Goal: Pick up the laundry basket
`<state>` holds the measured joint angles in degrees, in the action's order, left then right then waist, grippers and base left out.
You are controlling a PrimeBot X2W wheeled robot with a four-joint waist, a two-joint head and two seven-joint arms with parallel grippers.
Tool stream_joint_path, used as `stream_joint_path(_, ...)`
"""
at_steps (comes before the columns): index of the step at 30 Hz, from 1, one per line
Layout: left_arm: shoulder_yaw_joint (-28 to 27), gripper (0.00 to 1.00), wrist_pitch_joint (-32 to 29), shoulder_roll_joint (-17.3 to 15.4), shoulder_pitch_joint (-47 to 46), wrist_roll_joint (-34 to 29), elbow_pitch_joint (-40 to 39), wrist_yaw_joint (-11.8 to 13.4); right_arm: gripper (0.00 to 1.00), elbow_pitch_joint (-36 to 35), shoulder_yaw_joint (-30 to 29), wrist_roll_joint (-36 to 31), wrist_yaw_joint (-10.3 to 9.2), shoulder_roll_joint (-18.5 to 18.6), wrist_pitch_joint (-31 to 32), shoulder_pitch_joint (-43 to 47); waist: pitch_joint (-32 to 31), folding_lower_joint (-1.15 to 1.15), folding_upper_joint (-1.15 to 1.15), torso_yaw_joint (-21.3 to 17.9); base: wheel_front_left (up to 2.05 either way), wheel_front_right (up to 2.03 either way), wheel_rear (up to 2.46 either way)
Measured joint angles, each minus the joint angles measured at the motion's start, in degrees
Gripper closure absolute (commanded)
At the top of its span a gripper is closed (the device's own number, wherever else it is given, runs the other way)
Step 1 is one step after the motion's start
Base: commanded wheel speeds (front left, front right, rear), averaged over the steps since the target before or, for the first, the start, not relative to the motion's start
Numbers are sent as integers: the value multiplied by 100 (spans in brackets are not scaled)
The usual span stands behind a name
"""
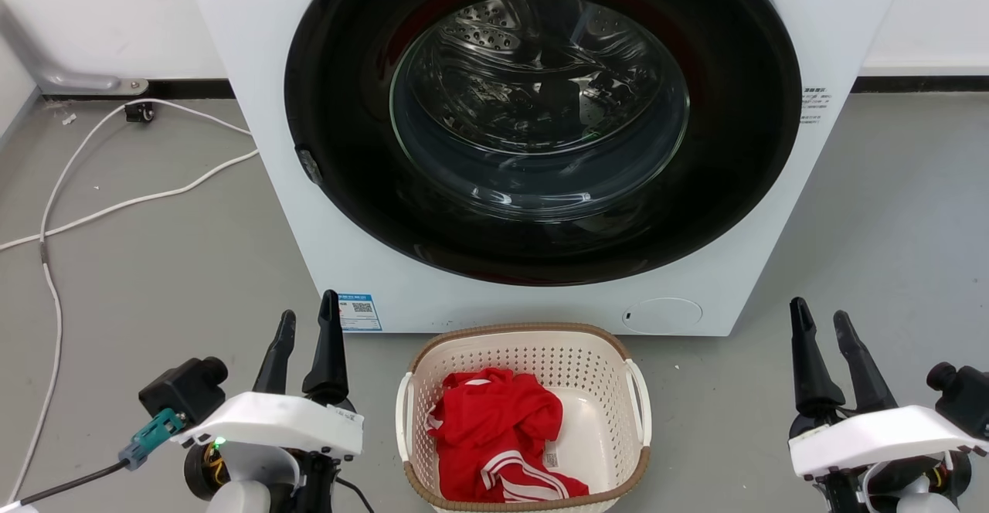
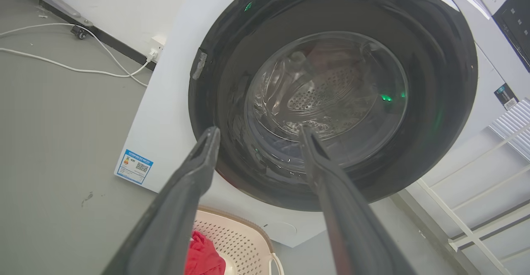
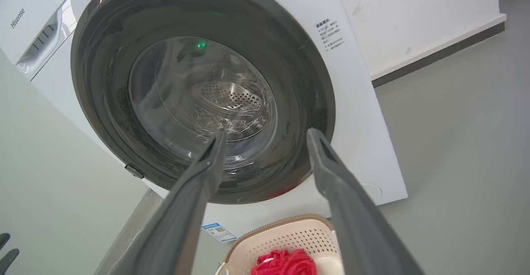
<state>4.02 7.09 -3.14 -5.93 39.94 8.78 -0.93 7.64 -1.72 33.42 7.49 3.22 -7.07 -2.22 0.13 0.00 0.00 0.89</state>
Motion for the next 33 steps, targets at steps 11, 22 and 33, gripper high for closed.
stream_joint_path(11,85,0,169,5,-55,-784,97,60,0,-7,9,-768,0,-7,-99,15,-3,0,0,13,0,0,0)
stream_joint_path(22,188,0,314,11,-117,-1479,203,170,0,8,-1,-1449,0,-11,-141,36,-5,0,0,39,0,0,0)
stream_joint_path(33,256,0,441,13,-154,-2064,275,265,0,-35,7,-2053,0,-15,-151,83,12,0,0,59,0,0,0)
